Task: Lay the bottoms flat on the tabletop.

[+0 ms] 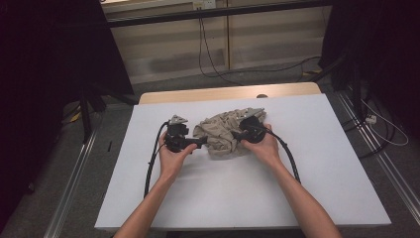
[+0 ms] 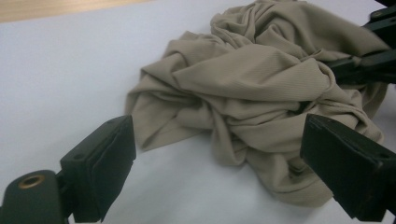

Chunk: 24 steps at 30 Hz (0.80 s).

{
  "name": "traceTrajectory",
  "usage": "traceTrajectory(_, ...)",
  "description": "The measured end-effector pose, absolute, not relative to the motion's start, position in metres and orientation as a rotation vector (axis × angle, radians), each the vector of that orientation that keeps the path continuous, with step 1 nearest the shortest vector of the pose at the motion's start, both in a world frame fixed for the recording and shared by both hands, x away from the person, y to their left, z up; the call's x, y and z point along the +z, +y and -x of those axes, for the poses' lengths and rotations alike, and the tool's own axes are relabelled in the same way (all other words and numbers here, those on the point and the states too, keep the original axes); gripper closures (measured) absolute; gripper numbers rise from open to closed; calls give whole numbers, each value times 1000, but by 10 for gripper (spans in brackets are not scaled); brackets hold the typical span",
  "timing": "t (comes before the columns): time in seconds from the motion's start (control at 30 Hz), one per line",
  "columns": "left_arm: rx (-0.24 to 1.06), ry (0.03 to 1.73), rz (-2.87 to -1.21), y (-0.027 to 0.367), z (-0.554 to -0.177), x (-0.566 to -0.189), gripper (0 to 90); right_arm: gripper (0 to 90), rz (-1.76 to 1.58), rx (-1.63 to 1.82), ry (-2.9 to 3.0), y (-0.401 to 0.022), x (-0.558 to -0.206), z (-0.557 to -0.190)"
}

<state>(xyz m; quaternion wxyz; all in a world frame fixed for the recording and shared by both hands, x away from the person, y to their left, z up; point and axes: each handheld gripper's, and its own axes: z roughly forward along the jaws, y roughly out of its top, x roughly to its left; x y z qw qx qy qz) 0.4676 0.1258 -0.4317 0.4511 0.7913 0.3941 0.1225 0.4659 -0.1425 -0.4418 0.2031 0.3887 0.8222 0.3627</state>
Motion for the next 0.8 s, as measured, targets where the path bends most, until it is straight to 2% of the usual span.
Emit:
traceTrajectory(0.37, 317, 880, -1955, 111, -461, -430, 112, 776, -896, 1144, 2405, -140, -440, -405)
traceTrajectory(0.5, 304, 860, -1978, 104, -461, -430, 151, 777, -783, 1168, 2495, -135, -439, -372)
traceTrajectory(0.67, 318, 828, -1999, 98, -463, -429, 185, 767, -774, 1118, 2545, -146, -446, -354)
traceTrajectory(0.7, 321, 830, -1998, 92, -467, -429, 206, 655, -805, 1133, 2514, -156, -444, -350)
traceTrajectory(0.73, 321, 830, -1998, 92, -467, -429, 212, 655, -805, 1133, 2514, -156, -444, -350)
traceTrajectory(0.8, 325, 815, -2022, 84, -472, -431, 241, 439, -868, 1160, 2434, -164, -439, -353)
